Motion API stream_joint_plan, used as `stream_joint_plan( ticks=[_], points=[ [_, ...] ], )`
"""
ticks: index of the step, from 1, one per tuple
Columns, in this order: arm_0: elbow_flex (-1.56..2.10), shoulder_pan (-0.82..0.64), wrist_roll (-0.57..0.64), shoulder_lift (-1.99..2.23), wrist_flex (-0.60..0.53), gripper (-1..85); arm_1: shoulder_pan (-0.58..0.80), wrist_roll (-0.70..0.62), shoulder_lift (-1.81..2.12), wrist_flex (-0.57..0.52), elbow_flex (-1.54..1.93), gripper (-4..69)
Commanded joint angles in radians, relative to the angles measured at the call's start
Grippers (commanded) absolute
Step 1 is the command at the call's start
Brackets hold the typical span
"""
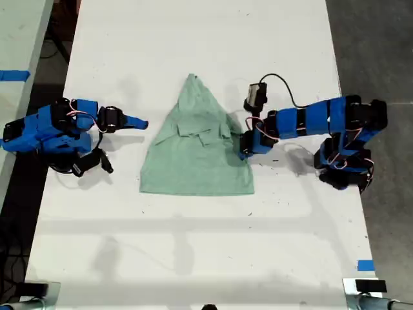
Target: Fold t shirt
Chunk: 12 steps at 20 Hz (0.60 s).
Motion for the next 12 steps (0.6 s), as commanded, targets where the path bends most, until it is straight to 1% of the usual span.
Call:
stream_joint_plan(
  ticks=[1, 4, 6, 7, 8, 9, 10, 11, 12],
  points=[
    [0.009, -0.008, -0.017, 0.009, 0.002, -0.1, -0.009, -0.089, 0.025, 0.066, -0.25, 0.7],
    [0.009, -0.008, -0.017, 0.009, 0.002, -0.1, -0.058, -0.193, -0.153, 0.081, -0.594, 0.7],
    [0.009, -0.008, -0.017, 0.009, 0.002, -0.1, -0.089, -0.258, -0.262, -0.002, -0.706, 0.7],
    [0.009, -0.008, -0.017, 0.009, 0.002, -0.1, -0.092, -0.264, -0.302, -0.052, -0.718, 0.7],
    [0.009, -0.008, -0.017, 0.009, 0.002, -0.1, -0.091, -0.262, -0.333, -0.101, -0.712, 3.9],
    [0.009, -0.008, -0.017, 0.009, 0.002, -0.1, -0.087, -0.264, -0.362, -0.138, -0.712, 19.6],
    [0.009, -0.008, -0.017, 0.009, 0.002, -0.1, -0.087, -0.27, -0.379, -0.158, -0.712, 25.8],
    [0.009, -0.008, -0.015, 0.009, 0.002, -0.1, -0.086, -0.275, -0.382, -0.161, -0.712, 29.5],
    [0.008, -0.006, -0.015, 0.009, 0.002, -0.1, -0.083, -0.281, -0.371, -0.141, -0.712, 29.4]
  ],
)
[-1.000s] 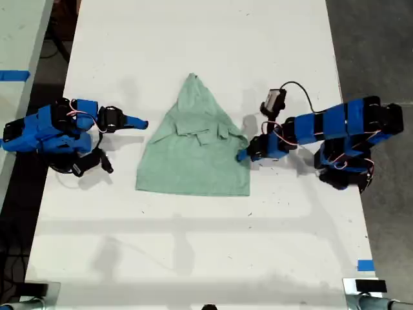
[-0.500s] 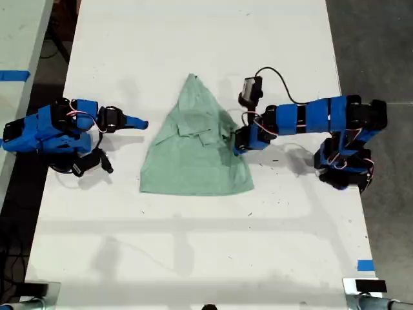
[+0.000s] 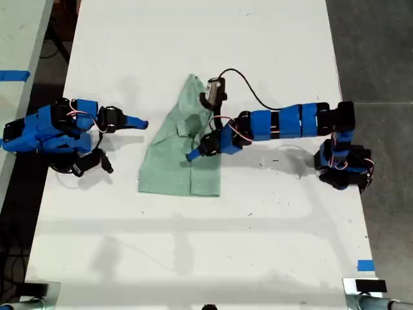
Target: Fold t shirt
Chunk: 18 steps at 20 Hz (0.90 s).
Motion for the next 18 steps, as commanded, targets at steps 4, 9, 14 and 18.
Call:
stream_joint_plan(
  ticks=[4, 9, 14, 18],
  points=[
    [0.008, -0.006, -0.015, 0.008, 0.002, -0.1, 0.003, 0.008, 0.166, 0.155, -0.034, -1.3],
    [0.008, -0.006, -0.017, 0.008, 0.003, -0.1, 0.029, 0.112, 0.624, 0.207, 0.489, -1.3],
    [0.008, -0.006, -0.018, 0.008, 0.003, -0.1, 0.075, 0.216, 1.189, 0.144, 1.203, -1.3],
    [0.009, -0.006, -0.018, 0.008, 0.003, -0.1, 0.11, 0.225, 1.755, 0.265, 1.56, -1.2]
  ],
)
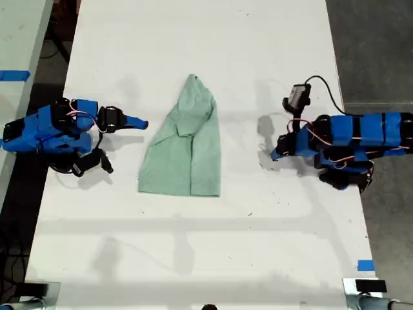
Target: Fold t shirt
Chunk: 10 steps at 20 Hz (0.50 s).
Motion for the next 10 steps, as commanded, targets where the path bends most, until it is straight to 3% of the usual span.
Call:
stream_joint_plan(
  ticks=[1, 2, 10],
  points=[
    [0.009, -0.006, -0.02, 0.008, 0.003, -0.1, 0.023, 0.0, 0.477, 0.133, 0.19, -1.2],
    [0.009, -0.008, -0.02, 0.008, 0.003, -0.1, 0.028, -0.008, 0.706, 0.21, 0.304, -1.2],
    [0.009, -0.006, -0.018, 0.008, 0.002, -0.1, 0.054, 0.041, 0.698, 0.25, 0.319, -1.2]
  ],
)
